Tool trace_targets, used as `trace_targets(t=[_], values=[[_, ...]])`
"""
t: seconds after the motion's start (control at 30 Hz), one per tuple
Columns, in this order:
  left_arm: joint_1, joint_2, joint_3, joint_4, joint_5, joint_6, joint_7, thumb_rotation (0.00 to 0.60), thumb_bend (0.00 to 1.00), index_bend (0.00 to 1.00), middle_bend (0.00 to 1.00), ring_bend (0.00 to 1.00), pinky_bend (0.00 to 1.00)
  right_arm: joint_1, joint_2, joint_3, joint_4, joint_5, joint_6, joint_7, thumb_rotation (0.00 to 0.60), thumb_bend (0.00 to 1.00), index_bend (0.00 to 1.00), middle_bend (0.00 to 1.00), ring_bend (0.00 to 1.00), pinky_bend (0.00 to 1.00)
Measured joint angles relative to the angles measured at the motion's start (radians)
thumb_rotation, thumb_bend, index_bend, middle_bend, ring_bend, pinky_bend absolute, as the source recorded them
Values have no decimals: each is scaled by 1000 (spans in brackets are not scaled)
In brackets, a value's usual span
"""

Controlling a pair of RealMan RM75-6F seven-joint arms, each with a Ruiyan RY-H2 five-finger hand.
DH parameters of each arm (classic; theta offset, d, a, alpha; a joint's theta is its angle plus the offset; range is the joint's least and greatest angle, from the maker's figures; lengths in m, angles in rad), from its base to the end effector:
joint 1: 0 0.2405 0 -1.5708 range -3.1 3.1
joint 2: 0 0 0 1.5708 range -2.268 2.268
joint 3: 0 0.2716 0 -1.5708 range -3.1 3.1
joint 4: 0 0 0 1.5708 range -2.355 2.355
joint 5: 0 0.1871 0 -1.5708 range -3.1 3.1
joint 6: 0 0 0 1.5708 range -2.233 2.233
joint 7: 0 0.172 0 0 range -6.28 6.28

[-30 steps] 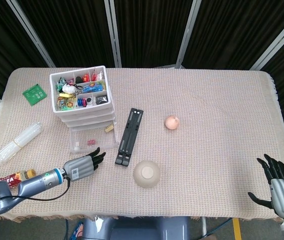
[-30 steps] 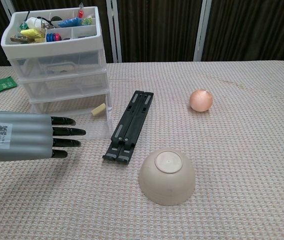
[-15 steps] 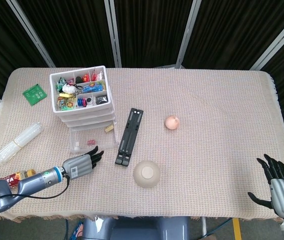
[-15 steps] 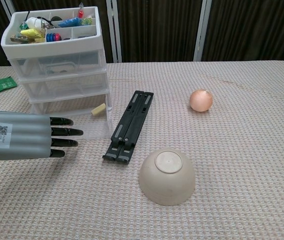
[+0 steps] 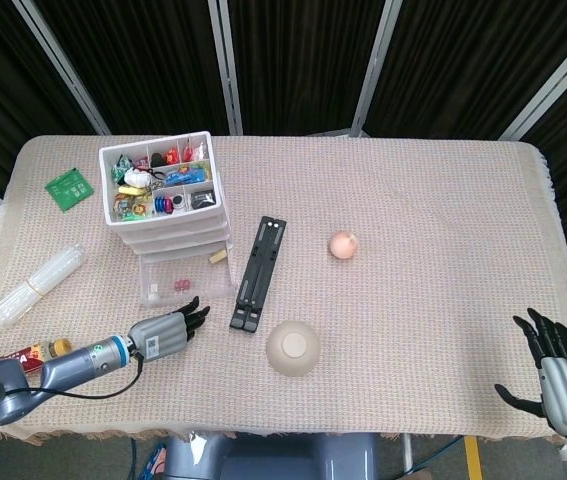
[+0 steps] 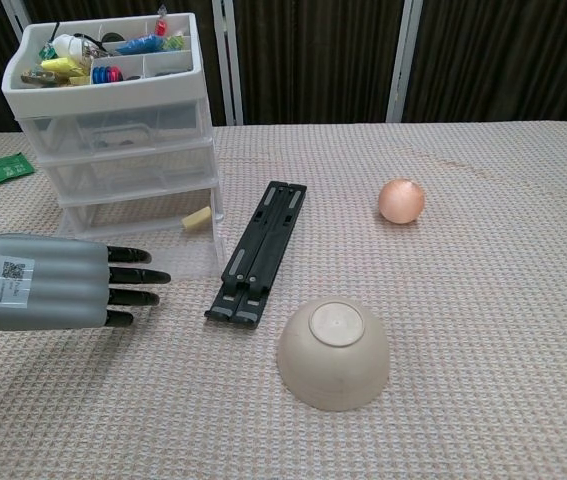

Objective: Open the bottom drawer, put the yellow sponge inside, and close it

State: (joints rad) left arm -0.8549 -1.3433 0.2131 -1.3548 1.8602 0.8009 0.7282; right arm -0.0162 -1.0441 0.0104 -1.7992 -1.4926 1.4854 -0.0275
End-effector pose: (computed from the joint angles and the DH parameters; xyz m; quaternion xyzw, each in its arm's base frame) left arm -0.2036 0.3113 -0.0081 -0.9360 0.2124 -0.0998 0.2623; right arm -0.3087 -0.1679 0.1896 0.5640 -0.4547 0.3707 0.5812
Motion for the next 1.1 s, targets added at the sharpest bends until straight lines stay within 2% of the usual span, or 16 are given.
trace_targets(t=[1.1], values=[[25,-38,-77,98,-112,-50,21,600,501,318,133,30,131,-3,-1,3,-6,-3,9,24,600,62,108,0,0,0]])
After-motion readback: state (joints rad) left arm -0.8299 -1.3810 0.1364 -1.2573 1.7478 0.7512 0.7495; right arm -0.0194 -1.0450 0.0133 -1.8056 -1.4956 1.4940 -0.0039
